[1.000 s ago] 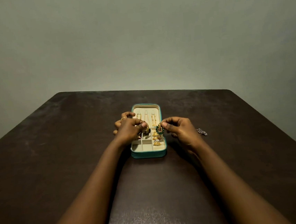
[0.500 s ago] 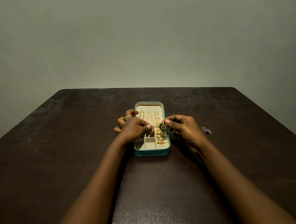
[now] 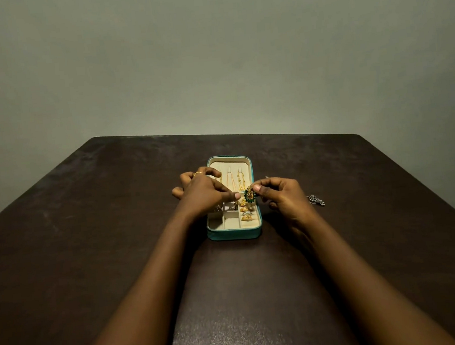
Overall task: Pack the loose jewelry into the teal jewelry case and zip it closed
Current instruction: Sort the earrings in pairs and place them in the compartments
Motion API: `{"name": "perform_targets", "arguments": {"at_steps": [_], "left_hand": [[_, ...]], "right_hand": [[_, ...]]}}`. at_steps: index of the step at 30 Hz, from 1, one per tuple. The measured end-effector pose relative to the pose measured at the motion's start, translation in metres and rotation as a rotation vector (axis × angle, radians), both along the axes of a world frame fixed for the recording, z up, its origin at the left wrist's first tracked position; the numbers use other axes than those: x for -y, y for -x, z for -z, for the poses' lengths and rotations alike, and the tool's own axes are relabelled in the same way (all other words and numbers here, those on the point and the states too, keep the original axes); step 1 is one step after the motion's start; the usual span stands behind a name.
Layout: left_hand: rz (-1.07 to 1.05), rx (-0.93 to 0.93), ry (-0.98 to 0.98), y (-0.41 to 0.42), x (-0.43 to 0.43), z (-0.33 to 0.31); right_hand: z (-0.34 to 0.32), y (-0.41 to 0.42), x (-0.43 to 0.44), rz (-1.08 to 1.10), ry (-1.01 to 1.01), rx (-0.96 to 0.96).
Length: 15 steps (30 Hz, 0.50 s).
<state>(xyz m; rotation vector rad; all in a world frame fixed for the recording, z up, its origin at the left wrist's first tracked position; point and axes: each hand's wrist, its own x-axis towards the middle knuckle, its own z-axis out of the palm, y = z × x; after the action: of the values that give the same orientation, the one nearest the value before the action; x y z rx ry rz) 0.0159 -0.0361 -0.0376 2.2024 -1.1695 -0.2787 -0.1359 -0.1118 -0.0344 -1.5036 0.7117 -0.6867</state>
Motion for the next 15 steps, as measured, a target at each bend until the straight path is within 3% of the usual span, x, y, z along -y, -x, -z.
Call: {"name": "perform_targets", "arguments": {"at_steps": [8, 15], "left_hand": [[-0.036, 0.100, -0.032, 0.0025, 0.0017, 0.0003], [-0.043, 0.174, -0.072, 0.0024, 0.0046, 0.0030]], "right_hand": [[0.0032, 0.0001, 0.0036, 0.008, 0.046, -0.029], [0.0015, 0.0001, 0.0001, -0.012, -0.057, 0.004]]}}
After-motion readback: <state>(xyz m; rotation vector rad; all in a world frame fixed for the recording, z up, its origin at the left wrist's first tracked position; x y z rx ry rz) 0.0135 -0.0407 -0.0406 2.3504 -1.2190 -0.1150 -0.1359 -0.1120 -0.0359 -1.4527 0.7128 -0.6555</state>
